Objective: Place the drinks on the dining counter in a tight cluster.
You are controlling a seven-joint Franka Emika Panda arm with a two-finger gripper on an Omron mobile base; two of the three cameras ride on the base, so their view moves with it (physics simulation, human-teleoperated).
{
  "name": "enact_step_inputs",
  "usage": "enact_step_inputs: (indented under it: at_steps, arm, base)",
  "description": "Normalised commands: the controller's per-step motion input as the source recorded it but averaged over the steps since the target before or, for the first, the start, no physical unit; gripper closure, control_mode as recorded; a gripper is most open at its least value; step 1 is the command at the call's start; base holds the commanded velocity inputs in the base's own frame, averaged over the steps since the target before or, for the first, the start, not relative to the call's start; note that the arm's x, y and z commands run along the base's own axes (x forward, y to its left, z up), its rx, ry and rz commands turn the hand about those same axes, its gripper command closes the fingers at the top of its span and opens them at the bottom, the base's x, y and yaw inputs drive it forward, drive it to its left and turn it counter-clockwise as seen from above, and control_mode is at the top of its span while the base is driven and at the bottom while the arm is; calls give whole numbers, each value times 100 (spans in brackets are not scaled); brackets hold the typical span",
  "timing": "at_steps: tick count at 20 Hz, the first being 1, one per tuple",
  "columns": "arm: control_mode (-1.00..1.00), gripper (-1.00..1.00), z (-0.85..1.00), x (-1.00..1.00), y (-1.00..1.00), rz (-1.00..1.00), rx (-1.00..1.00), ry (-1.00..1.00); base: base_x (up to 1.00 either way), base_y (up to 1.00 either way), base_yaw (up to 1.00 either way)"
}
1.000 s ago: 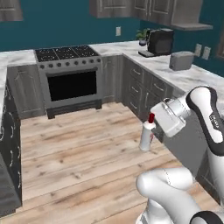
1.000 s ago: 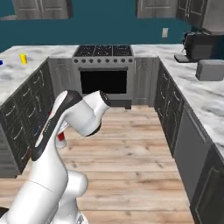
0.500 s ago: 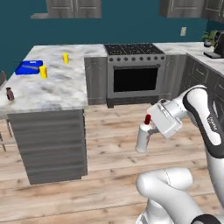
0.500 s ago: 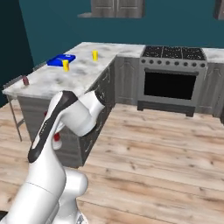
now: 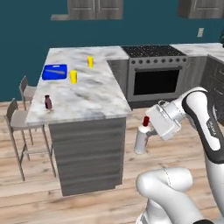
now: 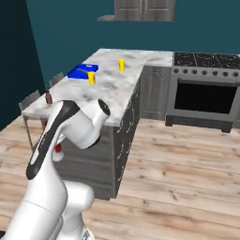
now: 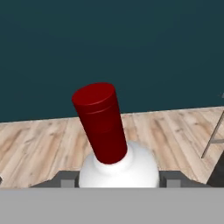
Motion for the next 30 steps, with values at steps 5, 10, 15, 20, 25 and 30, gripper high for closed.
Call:
enact_step_inputs:
  at_steps: [5, 10, 15, 20, 25, 30]
  arm:
    - [100, 100, 0, 0, 0, 0, 0, 0]
    - [100, 100, 0, 0, 0, 0, 0, 0]
    - [100, 100, 0, 0, 0, 0, 0, 0]
    - [100, 100, 0, 0, 0, 0, 0, 0]
    - [100, 100, 0, 0, 0, 0, 0, 0]
    - [100, 100, 0, 0, 0, 0, 0, 0]
  base:
    - [98, 99, -25]
    - [93, 64, -17]
    - [53, 3, -3]
    - [54, 40, -19]
    - [28, 35, -15]
    - [1, 0, 0]
